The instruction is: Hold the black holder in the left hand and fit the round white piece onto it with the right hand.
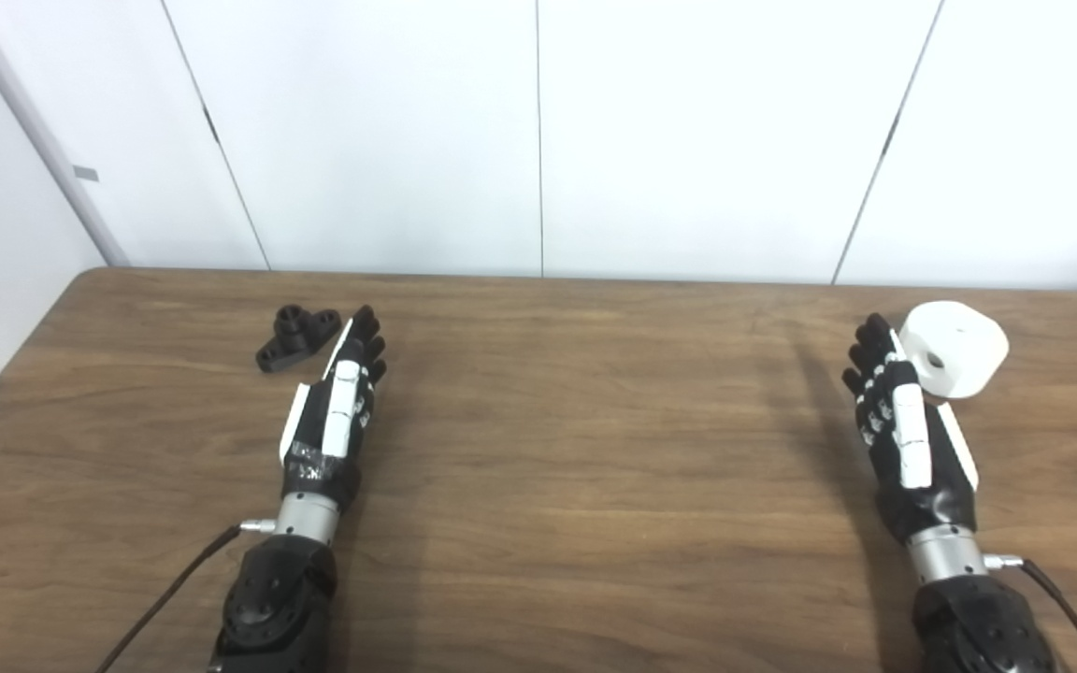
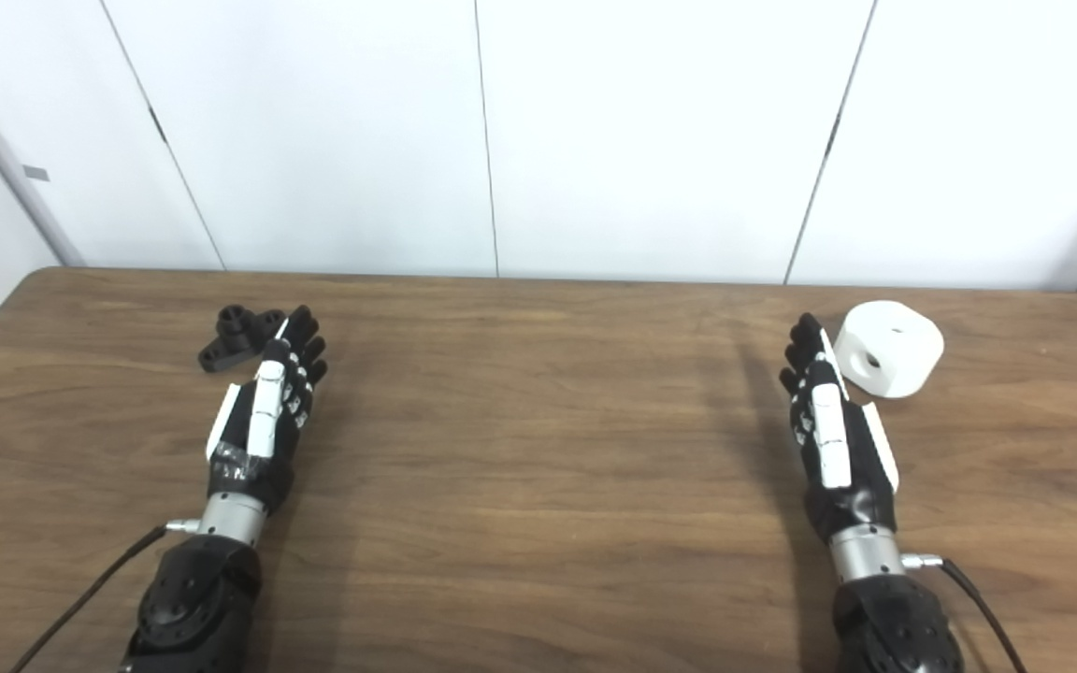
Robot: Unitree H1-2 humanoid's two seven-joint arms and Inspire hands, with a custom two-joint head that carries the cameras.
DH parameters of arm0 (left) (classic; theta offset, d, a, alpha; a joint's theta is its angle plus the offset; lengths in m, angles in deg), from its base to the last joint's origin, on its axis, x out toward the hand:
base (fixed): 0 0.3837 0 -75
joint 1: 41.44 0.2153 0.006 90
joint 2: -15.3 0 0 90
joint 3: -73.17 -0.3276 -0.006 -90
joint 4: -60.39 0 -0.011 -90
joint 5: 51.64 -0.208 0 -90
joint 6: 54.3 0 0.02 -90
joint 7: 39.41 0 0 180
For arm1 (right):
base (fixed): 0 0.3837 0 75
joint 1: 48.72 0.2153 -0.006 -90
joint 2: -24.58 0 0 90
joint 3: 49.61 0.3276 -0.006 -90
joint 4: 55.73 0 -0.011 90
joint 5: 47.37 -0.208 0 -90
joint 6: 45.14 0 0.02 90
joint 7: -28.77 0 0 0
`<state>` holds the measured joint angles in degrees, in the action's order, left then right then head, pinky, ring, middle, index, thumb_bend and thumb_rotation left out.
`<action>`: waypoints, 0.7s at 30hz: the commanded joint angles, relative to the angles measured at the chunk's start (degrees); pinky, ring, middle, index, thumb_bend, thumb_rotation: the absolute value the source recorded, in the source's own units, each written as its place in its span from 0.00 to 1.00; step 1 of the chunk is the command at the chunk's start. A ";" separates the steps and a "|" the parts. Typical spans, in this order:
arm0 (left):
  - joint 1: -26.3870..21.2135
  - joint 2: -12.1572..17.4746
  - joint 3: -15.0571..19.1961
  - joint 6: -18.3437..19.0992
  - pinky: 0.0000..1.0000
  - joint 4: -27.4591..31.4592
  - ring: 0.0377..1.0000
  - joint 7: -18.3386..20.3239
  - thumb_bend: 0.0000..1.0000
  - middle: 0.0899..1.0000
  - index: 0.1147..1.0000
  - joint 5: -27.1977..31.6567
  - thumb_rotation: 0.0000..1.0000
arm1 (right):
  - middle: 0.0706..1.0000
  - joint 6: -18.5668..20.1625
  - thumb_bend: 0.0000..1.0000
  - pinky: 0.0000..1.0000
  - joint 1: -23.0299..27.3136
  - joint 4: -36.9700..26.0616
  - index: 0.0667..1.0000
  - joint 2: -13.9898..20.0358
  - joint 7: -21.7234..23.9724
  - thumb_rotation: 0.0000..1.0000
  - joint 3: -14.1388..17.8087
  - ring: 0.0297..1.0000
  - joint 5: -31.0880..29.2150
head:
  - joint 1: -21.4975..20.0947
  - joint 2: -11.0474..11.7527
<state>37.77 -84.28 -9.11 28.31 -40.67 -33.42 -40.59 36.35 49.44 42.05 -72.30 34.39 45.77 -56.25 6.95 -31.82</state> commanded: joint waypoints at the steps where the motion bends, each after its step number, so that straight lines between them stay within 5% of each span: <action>1: 1.76 -1.40 -0.77 -0.45 1.00 -2.52 1.00 0.59 0.67 1.00 1.00 0.70 0.90 | 1.00 -0.38 0.40 1.00 -2.58 2.01 1.00 -1.61 0.22 1.00 -0.40 1.00 -0.56 | 0.06 -0.02; 21: 2.16 -1.33 -0.89 -1.47 0.99 -2.36 1.00 0.62 0.66 1.00 1.00 -0.32 0.89 | 1.00 -0.33 0.40 1.00 -3.03 1.68 1.00 -1.93 -0.07 1.00 -0.01 1.00 -0.29 | 0.84 1.00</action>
<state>37.80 -84.27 -9.18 28.22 -40.73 -32.73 -40.61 36.46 49.42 42.02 -72.59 34.33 45.95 -55.65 7.38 -31.12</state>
